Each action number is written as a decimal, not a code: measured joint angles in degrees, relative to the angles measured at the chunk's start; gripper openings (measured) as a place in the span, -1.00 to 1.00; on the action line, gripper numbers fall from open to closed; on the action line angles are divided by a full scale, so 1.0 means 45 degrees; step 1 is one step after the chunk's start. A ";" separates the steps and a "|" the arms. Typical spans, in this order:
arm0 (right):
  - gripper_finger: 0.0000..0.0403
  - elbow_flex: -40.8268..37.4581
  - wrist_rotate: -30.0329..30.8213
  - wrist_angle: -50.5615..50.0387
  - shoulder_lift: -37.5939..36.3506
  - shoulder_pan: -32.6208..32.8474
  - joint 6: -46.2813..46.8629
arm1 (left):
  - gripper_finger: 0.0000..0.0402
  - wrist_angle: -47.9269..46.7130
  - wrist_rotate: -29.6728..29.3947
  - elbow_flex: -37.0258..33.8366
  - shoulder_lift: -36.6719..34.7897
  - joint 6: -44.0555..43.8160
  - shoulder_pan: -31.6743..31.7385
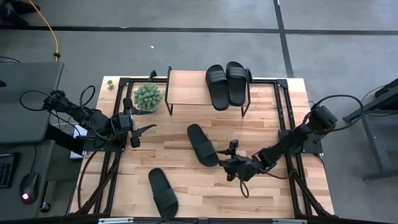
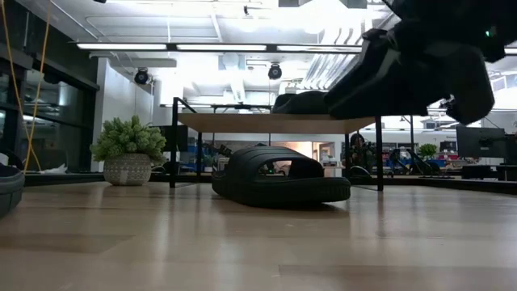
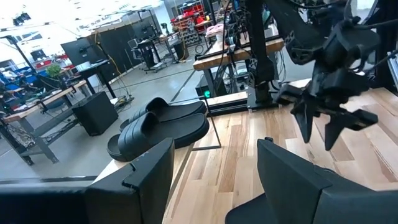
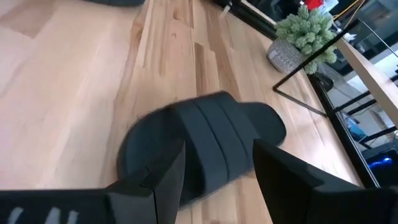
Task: Pick and place slides into the shelf
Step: Put the black slide on the shelf
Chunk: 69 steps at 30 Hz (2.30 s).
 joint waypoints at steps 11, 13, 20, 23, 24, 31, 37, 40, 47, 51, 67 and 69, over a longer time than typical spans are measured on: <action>-0.11 0.2424 -0.0434 0.0011 0.1154 -0.0015 -0.1037 | 0.05 -0.0063 0.0154 0.0000 0.0000 -0.0258 0.0000; -0.11 0.2812 -0.0061 -0.0217 0.1177 -0.0020 -0.0665 | 0.05 -0.0070 0.0748 0.0000 0.0000 -0.0425 0.0004; -0.11 0.3075 0.0606 -0.2258 0.1177 -0.0177 0.1060 | 0.05 -0.0843 0.4060 0.0415 0.0003 -0.1851 0.0000; -0.11 0.3075 0.0773 -0.3481 0.1177 -0.0317 0.1832 | 0.05 -0.1793 0.5497 0.0647 0.0011 -0.3047 0.0000; -0.11 0.3075 0.0778 -0.3768 0.1177 -0.0385 0.2045 | 0.05 -0.2029 0.5858 0.0671 0.0015 -0.3412 0.0000; -0.11 0.3075 0.0775 -0.4162 0.1172 -0.0891 0.2246 | 0.05 -0.3240 0.6581 0.0685 0.0502 -0.5407 0.0000; -0.11 0.3070 0.0717 -0.4534 0.1172 -0.1232 0.2359 | 0.05 -0.3494 0.7564 0.0685 0.1796 -0.6521 0.0000; -0.11 0.3070 0.0653 -0.4529 0.1166 -0.1252 0.2410 | 0.05 -0.3490 0.8236 0.0685 0.2605 -0.7003 0.0000; -0.11 0.3070 0.0612 -0.4529 0.1156 -0.1021 0.2665 | 0.05 -0.3280 0.9164 0.0685 0.4420 -0.8037 0.0000; -0.11 0.3065 0.0569 -0.4529 0.1152 -0.0913 0.2786 | 0.05 -0.2845 0.9787 0.0685 0.5410 -0.8703 0.0000; -0.11 0.3065 0.0281 -0.4631 0.1151 -0.0831 0.3469 | 0.05 -0.0605 1.2225 0.0681 0.9007 -0.9931 -0.0276; -0.11 0.3063 0.0223 -0.4627 0.1152 -0.0831 0.3465 | 0.05 -0.0474 1.2298 0.0680 0.9226 -1.0014 -0.0471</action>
